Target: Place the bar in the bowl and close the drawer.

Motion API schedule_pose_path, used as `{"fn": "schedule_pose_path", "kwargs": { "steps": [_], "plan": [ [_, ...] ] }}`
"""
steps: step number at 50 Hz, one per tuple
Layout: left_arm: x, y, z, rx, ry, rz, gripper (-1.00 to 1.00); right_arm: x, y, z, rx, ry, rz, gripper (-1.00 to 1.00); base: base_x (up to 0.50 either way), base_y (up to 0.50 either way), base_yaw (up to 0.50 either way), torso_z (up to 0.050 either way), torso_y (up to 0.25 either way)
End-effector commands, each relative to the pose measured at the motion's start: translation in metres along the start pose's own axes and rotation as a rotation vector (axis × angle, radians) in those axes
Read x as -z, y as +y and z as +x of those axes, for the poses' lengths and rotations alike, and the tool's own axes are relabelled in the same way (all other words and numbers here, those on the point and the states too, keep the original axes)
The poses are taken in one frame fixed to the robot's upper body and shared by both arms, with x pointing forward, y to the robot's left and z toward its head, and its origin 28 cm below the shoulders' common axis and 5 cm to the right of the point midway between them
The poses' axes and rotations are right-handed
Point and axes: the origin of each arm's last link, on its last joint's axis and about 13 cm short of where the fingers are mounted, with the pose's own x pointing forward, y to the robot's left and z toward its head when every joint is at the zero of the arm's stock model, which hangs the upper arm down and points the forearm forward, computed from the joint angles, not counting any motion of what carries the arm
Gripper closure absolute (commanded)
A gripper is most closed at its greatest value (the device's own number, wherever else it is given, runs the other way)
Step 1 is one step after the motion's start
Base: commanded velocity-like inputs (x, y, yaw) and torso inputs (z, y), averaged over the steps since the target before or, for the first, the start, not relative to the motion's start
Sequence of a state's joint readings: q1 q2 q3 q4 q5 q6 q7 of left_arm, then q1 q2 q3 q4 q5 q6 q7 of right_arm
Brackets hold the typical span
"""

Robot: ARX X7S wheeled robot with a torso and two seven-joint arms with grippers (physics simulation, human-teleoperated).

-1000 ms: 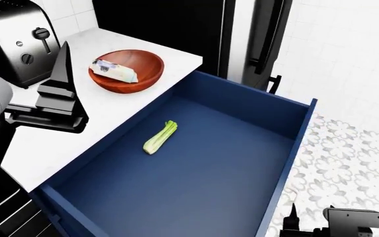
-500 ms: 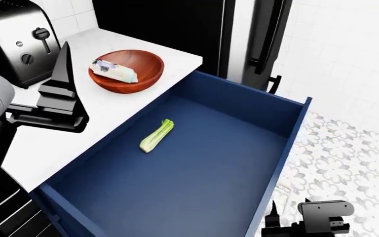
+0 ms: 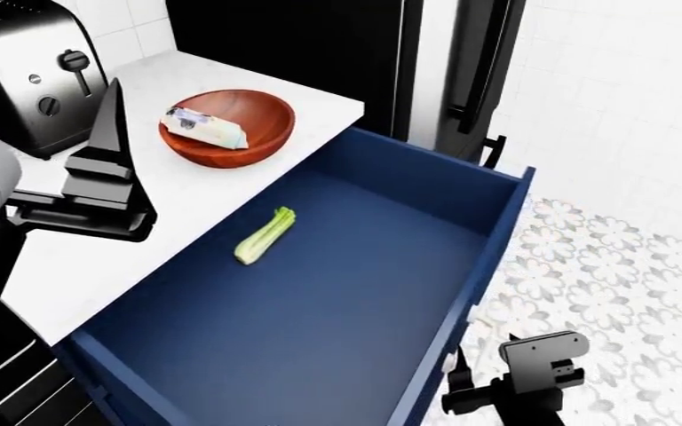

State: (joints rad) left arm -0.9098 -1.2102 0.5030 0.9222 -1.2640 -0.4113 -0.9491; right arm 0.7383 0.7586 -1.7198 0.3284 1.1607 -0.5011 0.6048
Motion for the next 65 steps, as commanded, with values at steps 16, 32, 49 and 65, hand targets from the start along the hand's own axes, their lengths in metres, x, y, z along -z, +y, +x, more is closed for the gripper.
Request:
{"fn": "schedule_pose_path", "kwargs": {
  "steps": [16,32,49,65],
  "plan": [
    [0.0,-0.001,0.002,0.0,-0.002,0.001,-1.0,0.004,0.038,0.02,-0.27,0.016,-0.059,-1.0,0.0,0.0,0.0,0.0,0.0],
    [-0.001,0.001,0.0,-0.004,-0.002,-0.001,-1.0,-0.006,0.063,0.049,-0.364,-0.01,-0.063,-1.0,0.0,0.0,0.0,0.0,0.0],
    [0.0,0.001,-0.001,-0.006,0.0,0.0,-1.0,-0.025,0.094,0.085,-0.47,-0.056,-0.056,-1.0,0.0,0.0,0.0,0.0,0.0],
    [-0.003,0.002,-0.002,-0.008,0.0,0.0,-1.0,-0.035,0.124,0.1,-0.566,-0.096,-0.019,-1.0,0.0,0.0,0.0,0.0,0.0]
  ]
}}
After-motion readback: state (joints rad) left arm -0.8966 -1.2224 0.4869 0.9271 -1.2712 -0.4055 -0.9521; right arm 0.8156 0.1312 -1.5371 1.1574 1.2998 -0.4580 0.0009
